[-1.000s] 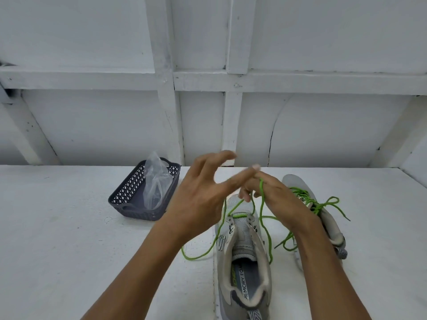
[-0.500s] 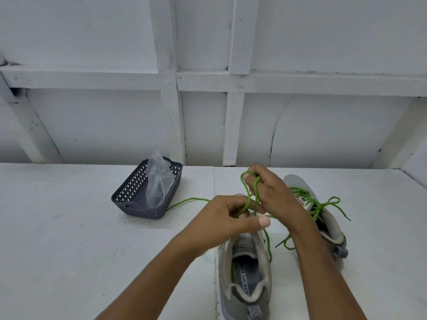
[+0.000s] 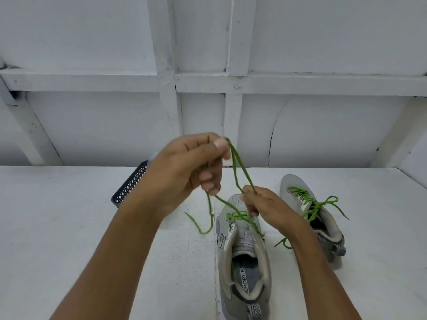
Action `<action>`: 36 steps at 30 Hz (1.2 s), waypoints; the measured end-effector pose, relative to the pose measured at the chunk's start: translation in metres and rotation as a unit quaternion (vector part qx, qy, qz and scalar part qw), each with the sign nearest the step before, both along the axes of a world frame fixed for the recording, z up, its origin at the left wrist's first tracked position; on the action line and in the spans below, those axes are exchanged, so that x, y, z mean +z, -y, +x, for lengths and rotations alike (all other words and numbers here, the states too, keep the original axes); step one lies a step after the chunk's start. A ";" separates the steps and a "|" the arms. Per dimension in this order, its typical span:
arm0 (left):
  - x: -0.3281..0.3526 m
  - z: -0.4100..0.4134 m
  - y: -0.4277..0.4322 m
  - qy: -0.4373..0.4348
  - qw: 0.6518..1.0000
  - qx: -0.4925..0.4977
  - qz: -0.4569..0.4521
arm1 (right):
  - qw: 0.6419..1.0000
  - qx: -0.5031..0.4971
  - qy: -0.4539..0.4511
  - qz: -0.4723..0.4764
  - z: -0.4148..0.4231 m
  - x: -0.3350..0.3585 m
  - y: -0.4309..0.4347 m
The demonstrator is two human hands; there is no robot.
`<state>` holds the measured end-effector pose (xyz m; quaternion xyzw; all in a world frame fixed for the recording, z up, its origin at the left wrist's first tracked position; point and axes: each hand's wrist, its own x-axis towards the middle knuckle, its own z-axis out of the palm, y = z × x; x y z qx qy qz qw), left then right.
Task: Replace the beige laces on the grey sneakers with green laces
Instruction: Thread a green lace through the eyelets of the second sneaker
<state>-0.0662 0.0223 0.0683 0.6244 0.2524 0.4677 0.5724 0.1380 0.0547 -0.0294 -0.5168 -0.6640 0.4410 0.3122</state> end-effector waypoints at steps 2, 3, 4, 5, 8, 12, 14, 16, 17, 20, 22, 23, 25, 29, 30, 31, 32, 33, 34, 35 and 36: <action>0.005 0.000 -0.013 0.029 0.999 0.009 -0.022 | 0.999 0.028 -0.003 -0.017 -0.001 -0.003 0.001; 0.005 0.002 -0.019 0.039 0.999 0.011 -0.034 | 0.999 0.038 -0.007 -0.024 -0.002 -0.003 0.002; 0.005 0.003 -0.025 0.047 0.998 0.011 -0.047 | 0.999 0.045 -0.007 -0.028 -0.003 -0.003 0.003; 0.004 0.005 -0.029 0.053 0.997 0.006 -0.060 | 0.998 0.049 -0.005 -0.030 -0.002 -0.005 0.003; 0.000 0.008 -0.041 0.088 0.992 -0.040 -0.083 | 0.998 0.048 -0.005 -0.034 -0.001 -0.005 0.006; 0.005 0.013 -0.053 0.153 0.979 -0.085 -0.101 | 0.996 0.075 0.030 -0.040 -0.001 -0.007 0.006; 0.012 0.014 -0.061 0.170 0.977 -0.090 -0.092 | 0.994 0.096 0.043 -0.042 -0.003 -0.010 0.006; 0.018 0.013 -0.075 0.168 0.980 -0.075 -0.078 | 0.992 0.107 0.044 -0.047 -0.004 -0.013 0.006; 0.019 0.012 -0.082 0.162 0.982 -0.060 -0.074 | 0.991 0.114 0.040 -0.050 -0.004 -0.016 0.007; 0.014 0.010 -0.108 0.137 0.987 -0.004 -0.079 | 0.990 0.126 0.026 -0.051 -0.006 -0.018 0.009; 0.002 0.011 -0.122 0.110 0.989 0.022 -0.094 | 0.990 0.135 0.021 -0.047 -0.007 -0.015 0.013; -0.006 0.012 -0.129 0.090 0.990 0.036 -0.104 | 0.989 0.142 0.015 -0.043 -0.006 -0.010 0.015; -0.027 0.017 -0.141 0.044 0.989 0.064 -0.128 | 0.988 0.153 -0.009 -0.035 -0.006 -0.002 0.019; -0.084 0.021 -0.154 -0.174 0.963 0.074 -0.194 | 0.985 0.161 -0.061 -0.009 -0.001 0.006 0.022; -0.097 0.021 -0.156 -0.261 0.940 0.072 -0.210 | 0.983 0.167 -0.070 -0.008 0.000 0.007 0.022; -0.109 0.022 -0.157 -0.345 0.911 0.073 -0.215 | 0.982 0.168 -0.081 -0.008 0.001 0.008 0.021; -0.117 0.023 -0.157 -0.403 0.886 0.076 -0.217 | 0.981 0.169 -0.092 -0.008 0.002 0.008 0.021; -0.124 0.023 -0.157 -0.429 0.872 0.087 -0.219 | 0.980 0.171 -0.105 -0.007 0.003 0.008 0.021; -0.129 0.024 -0.158 -0.430 0.868 0.109 -0.223 | 0.978 0.171 -0.118 -0.005 0.004 0.007 0.021; -0.133 0.025 -0.159 -0.415 0.871 0.130 -0.230 | 0.978 0.165 -0.130 -0.003 0.004 0.007 0.020; -0.135 0.025 -0.160 -0.401 0.873 0.145 -0.235 | 0.977 0.156 -0.142 -0.002 0.003 0.006 0.020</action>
